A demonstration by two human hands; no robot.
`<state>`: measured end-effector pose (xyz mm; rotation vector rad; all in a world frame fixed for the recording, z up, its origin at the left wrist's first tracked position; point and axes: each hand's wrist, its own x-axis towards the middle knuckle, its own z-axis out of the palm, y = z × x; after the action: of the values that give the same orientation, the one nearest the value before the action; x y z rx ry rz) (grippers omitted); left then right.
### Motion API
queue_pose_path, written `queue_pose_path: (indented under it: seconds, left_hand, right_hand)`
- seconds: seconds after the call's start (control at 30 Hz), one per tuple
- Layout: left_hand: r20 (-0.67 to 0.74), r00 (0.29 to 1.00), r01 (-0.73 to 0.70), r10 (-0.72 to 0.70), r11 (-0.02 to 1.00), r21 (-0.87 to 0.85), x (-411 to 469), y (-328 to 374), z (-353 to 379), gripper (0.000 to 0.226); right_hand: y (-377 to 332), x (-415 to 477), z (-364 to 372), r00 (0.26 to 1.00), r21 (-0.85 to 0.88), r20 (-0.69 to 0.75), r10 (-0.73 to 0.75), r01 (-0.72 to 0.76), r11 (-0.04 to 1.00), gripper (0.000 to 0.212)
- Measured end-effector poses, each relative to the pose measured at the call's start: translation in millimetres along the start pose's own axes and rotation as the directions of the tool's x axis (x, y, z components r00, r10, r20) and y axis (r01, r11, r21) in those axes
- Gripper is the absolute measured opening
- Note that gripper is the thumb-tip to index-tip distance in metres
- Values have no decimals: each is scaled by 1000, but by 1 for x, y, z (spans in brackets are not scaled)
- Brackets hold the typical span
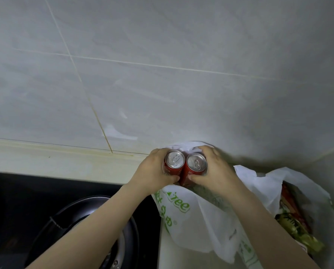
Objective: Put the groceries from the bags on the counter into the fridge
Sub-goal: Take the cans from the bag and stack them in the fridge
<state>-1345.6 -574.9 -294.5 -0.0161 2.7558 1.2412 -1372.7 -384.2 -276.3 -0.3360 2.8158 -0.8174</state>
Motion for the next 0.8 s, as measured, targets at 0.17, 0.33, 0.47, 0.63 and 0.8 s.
queue_pose_path:
  seconds: [0.17,0.33,0.47,0.63,0.8]
  left_hand:
    - [-24,999,42,-45,992,-117,7,-9,12,64]
    - [-104,994,21,-39,987,-162,2,-14,17,57]
    - [-165,984,27,-61,979,-205,-8,-16,17,57]
    - [-233,968,17,-93,951,-308,-27,-9,7,51]
    - [-274,953,-21,-126,879,-477,-52,4,-10,47]
  right_hand:
    - [-13,-2,1,996,60,-20,-92,93,994,65]
    - [-7,-5,5,1000,119,-30,-6,9,993,51]
    - [-1,-9,10,997,85,-21,80,-77,993,48]
    - [-10,-34,-1,993,146,-31,116,-110,983,51]
    - [-25,-64,-20,987,303,-84,134,-102,947,50]
